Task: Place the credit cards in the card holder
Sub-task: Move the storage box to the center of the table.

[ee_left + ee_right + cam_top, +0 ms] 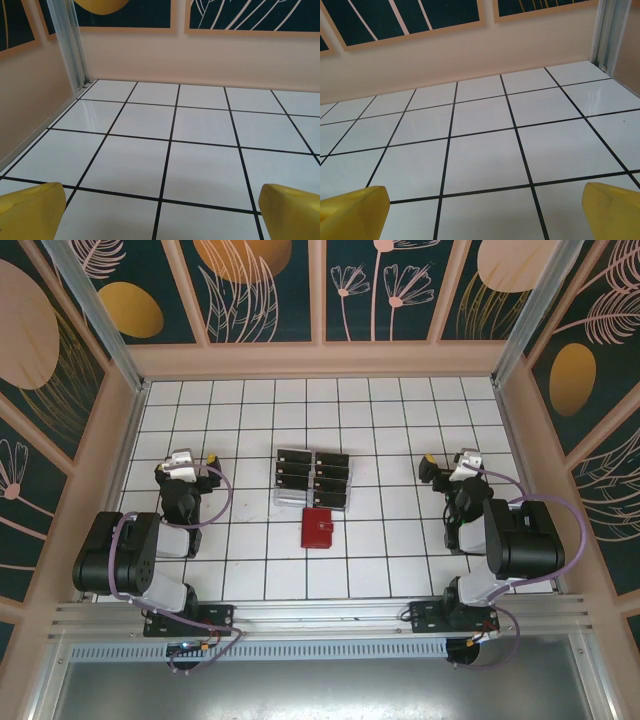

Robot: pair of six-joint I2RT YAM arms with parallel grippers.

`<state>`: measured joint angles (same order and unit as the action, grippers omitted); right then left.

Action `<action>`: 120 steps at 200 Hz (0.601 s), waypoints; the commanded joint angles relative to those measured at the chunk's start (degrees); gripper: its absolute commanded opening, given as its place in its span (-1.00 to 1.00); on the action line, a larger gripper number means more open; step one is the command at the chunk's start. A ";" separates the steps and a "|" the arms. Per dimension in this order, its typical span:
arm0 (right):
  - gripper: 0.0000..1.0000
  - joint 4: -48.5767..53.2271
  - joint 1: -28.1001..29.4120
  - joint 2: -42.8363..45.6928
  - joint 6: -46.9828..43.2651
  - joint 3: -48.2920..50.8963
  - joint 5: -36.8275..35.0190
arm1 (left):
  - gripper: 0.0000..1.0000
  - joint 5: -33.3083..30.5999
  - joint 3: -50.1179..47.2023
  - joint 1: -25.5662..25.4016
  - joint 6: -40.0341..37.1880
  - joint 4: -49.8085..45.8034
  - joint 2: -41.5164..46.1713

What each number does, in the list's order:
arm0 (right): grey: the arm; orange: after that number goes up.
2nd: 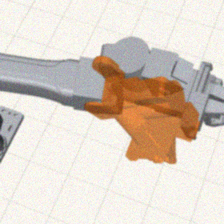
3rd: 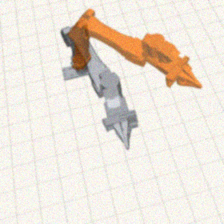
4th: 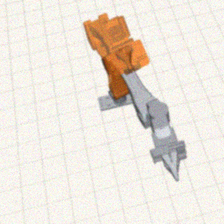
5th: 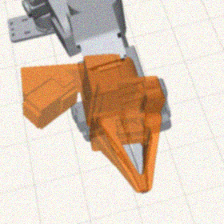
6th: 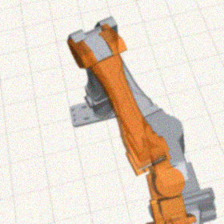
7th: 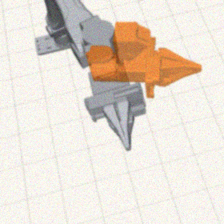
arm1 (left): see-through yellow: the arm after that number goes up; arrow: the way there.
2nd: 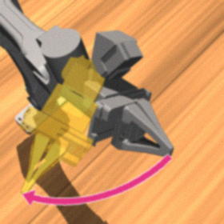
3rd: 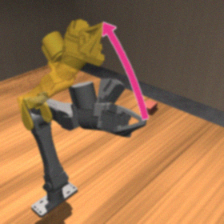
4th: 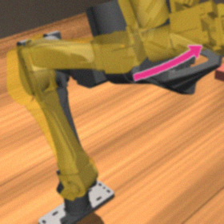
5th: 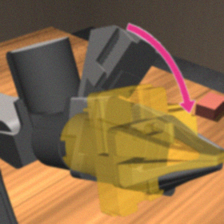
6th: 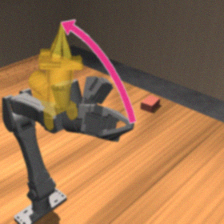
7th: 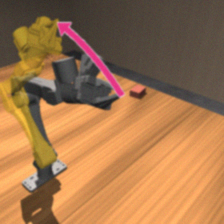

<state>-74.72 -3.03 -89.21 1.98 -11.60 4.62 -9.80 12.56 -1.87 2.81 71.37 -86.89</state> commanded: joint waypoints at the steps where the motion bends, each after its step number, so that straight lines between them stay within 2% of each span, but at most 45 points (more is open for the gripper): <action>1: 0.98 -0.78 -0.30 -0.09 -0.74 -0.83 0.65 | 0.98 0.60 0.54 0.20 0.58 2.36 -0.15; 120: 0.98 -0.64 -0.31 -0.09 -0.67 -0.95 0.65 | 0.97 1.53 1.59 0.90 1.35 0.70 -0.52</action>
<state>-74.72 -3.03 -89.21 1.98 -11.60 4.62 -9.37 13.10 -1.39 3.25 71.35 -86.91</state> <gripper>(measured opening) 0.989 0.988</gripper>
